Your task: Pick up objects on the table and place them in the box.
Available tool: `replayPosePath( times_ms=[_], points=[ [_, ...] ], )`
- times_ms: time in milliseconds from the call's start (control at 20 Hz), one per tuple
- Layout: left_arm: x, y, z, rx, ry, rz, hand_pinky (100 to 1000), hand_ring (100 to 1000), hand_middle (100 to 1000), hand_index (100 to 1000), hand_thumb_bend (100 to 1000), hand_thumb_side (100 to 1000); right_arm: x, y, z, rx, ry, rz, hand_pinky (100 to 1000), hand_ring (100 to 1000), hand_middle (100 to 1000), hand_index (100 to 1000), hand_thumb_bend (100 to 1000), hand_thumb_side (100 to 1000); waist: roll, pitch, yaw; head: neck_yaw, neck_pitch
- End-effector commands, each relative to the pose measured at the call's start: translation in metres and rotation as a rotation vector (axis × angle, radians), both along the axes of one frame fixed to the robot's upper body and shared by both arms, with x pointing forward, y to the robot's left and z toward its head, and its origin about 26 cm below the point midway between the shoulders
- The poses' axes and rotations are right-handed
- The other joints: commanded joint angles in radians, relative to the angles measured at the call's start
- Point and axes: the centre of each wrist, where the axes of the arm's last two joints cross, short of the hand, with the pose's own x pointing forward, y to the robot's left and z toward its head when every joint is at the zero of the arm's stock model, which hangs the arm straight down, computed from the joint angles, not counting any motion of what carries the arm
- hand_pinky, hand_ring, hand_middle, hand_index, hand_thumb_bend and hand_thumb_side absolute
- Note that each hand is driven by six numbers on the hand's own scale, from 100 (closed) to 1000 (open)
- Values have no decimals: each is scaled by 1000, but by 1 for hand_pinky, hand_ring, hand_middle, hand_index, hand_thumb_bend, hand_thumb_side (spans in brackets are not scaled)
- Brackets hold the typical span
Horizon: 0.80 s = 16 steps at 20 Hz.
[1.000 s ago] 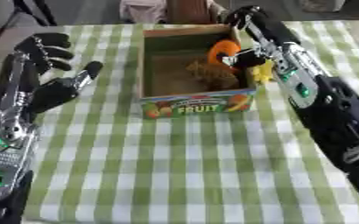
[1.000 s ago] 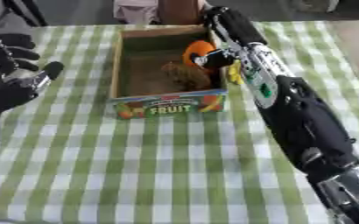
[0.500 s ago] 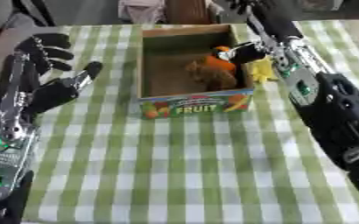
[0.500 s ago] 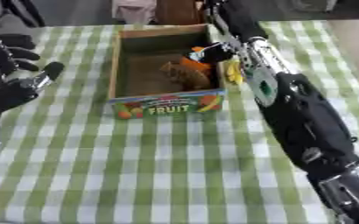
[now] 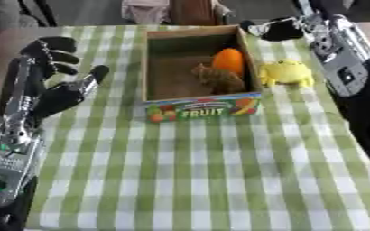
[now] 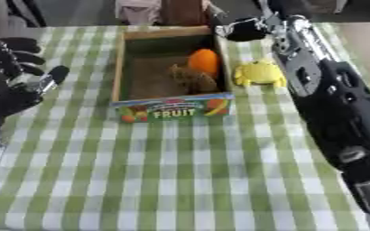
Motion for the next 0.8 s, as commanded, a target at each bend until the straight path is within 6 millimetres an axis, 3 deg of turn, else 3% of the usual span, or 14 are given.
replayPosePath(
  times_ms=[50,500,800],
  points=[
    [0,5,6,8,-23,18,566,612,601,695,664,195,-3,-31,20,12,18,-49,693,710,699,877,583,229,-2,-21,-2,13,-7],
    [-1,9,6,6,-22,35,566,611,600,695,666,196,0,-100,-8,42,221,-200,702,723,713,875,571,192,2,-18,-10,31,-12],
    [-1,9,6,4,-24,38,567,611,599,694,668,196,4,-122,-30,31,300,-276,708,733,719,873,576,183,5,-16,-9,29,-17]
  ],
)
